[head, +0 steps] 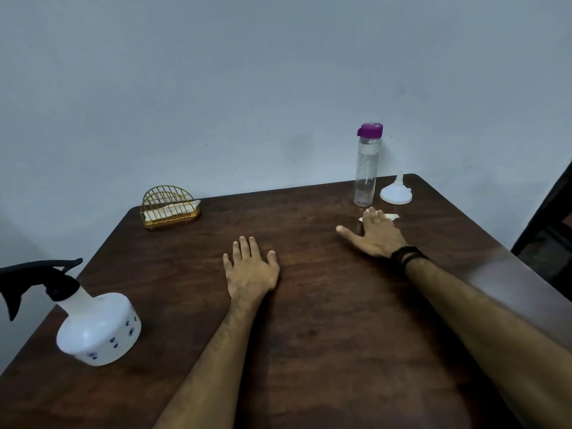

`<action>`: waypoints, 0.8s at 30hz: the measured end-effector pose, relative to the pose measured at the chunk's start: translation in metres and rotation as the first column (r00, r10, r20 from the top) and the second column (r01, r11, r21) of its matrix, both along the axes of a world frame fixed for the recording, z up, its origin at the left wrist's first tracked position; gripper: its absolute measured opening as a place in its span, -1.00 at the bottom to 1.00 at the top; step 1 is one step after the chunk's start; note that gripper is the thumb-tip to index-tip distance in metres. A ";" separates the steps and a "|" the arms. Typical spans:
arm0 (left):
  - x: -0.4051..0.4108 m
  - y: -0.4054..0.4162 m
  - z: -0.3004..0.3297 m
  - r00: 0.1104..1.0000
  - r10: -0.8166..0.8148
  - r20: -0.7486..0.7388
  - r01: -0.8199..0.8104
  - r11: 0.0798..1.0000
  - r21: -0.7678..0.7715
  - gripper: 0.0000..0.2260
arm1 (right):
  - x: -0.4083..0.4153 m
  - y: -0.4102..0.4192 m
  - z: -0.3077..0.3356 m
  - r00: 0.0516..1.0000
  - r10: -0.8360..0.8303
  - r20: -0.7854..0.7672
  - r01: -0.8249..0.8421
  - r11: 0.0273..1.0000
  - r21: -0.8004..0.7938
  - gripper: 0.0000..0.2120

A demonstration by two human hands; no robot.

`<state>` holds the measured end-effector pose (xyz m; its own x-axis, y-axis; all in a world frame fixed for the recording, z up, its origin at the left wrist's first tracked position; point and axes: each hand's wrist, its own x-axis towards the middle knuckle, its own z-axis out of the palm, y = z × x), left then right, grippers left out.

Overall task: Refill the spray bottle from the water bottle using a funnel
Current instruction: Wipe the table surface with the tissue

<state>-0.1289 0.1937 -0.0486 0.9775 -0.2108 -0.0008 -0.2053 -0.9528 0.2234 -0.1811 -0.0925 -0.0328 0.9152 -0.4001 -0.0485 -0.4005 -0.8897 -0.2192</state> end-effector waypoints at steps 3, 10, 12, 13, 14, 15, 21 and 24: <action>0.000 0.001 0.002 1.000 -0.004 -0.007 0.004 1.000 0.002 -0.36 | 0.022 0.040 0.008 0.994 0.110 0.025 -0.111 0.993 0.037 0.05; -0.001 0.009 0.004 0.999 -0.032 -0.022 0.032 0.999 -0.006 -0.35 | 0.042 0.069 -0.002 0.962 0.268 0.051 -0.269 0.963 0.009 -0.03; 0.000 0.009 0.003 0.999 -0.035 -0.026 0.035 0.999 -0.010 -0.35 | 0.034 0.036 0.001 0.982 0.171 0.080 -0.171 0.985 -0.016 -0.10; 0.000 0.010 0.003 0.999 -0.035 -0.025 0.034 0.999 -0.011 -0.35 | 0.029 0.019 0.003 0.990 0.118 0.071 -0.117 0.993 -0.023 -0.10; 0.001 0.009 0.003 0.999 -0.034 -0.024 0.034 0.999 -0.012 -0.35 | 0.023 0.006 0.004 0.996 0.079 0.047 -0.077 0.997 -0.027 -0.09; 0.001 0.008 0.002 0.999 -0.034 -0.026 0.034 0.999 -0.012 -0.35 | 0.014 -0.003 0.005 0.998 0.057 0.016 -0.056 0.998 -0.027 -0.07; 0.004 0.003 -0.001 1.000 -0.020 -0.006 0.020 1.000 0.003 -0.35 | -0.028 0.062 0.004 0.982 0.172 0.080 -0.173 0.985 0.004 -0.02; 0.005 0.005 0.002 0.999 -0.032 -0.021 0.032 0.999 0.016 -0.36 | -0.034 0.133 -0.001 0.908 0.416 0.048 -0.418 0.908 0.026 -0.05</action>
